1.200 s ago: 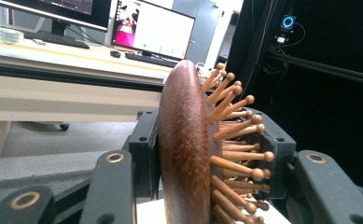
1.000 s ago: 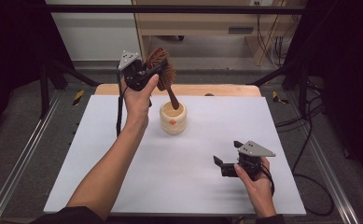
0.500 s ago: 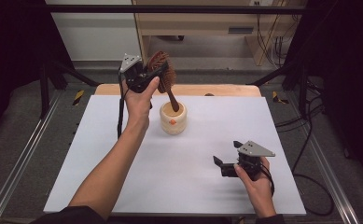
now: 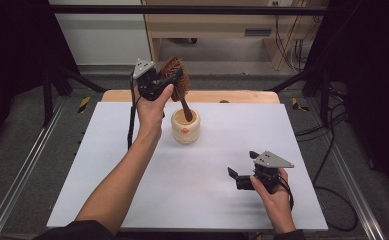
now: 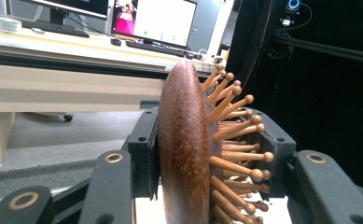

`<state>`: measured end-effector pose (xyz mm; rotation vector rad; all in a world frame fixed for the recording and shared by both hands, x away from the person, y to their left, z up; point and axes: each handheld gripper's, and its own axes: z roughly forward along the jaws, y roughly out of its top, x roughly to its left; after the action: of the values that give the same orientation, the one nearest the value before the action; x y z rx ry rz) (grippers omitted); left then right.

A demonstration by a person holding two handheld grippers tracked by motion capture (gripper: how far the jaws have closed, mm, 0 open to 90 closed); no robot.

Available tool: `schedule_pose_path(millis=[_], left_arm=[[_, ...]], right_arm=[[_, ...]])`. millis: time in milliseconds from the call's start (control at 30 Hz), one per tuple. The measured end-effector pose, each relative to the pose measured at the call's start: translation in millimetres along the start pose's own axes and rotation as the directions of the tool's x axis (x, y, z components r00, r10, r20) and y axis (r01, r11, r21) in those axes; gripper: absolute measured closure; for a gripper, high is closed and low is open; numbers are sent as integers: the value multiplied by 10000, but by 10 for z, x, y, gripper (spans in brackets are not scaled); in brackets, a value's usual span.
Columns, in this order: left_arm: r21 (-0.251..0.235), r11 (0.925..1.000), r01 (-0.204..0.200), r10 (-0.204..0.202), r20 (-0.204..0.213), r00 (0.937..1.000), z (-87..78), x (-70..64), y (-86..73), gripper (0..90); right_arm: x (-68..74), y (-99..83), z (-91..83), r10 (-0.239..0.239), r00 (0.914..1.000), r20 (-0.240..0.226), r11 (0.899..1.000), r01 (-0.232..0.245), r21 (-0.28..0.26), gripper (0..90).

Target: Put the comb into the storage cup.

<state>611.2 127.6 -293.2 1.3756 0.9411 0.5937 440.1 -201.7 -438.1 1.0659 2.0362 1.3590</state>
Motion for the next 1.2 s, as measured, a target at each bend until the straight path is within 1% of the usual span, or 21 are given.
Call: schedule_pose_path(millis=[133, 233, 333, 600, 767, 900, 1000, 1200], left_arm=[[105, 9999, -56, 57, -31, 10000, 11, 7, -37, 505], [218, 9995, -222, 223, -80, 9997, 19, 8, -70, 505], [219, 9997, -145, 146, -51, 9999, 26, 10, -94, 505], [258, 9996, -110, 110, 1, 9999, 40, -1, -123, 504], [350, 9992, -179, 181, -43, 9998, 43, -2, -164, 503], [383, 9993, -49, 51, -50, 10000, 51, 19, -198, 503], [441, 9990, -72, 77, -95, 9999, 55, 37, -216, 503], [423, 9991, 72, -67, -119, 9999, 64, 55, -239, 503]], right_arm=[[6, 0, 8, -41, 10000, -30, 10000, 41, 28, 40], [0, 0, 0, -33, 10000, -34, 10000, 33, 25, 40], [-5, 0, 1, -36, 10000, -10, 10000, 36, -23, 40], [2, 0, 5, -27, 10000, -33, 10000, 27, 16, 40], [4, -1, 15, -61, 10000, -67, 10000, 61, 30, 40], [4, -1, 11, -56, 10000, -76, 10000, 56, 28, 39], [3, -2, 6, -46, 10000, -87, 10000, 47, 27, 39], [4, -1, 10, -48, 9999, -99, 10000, 48, 22, 39]])
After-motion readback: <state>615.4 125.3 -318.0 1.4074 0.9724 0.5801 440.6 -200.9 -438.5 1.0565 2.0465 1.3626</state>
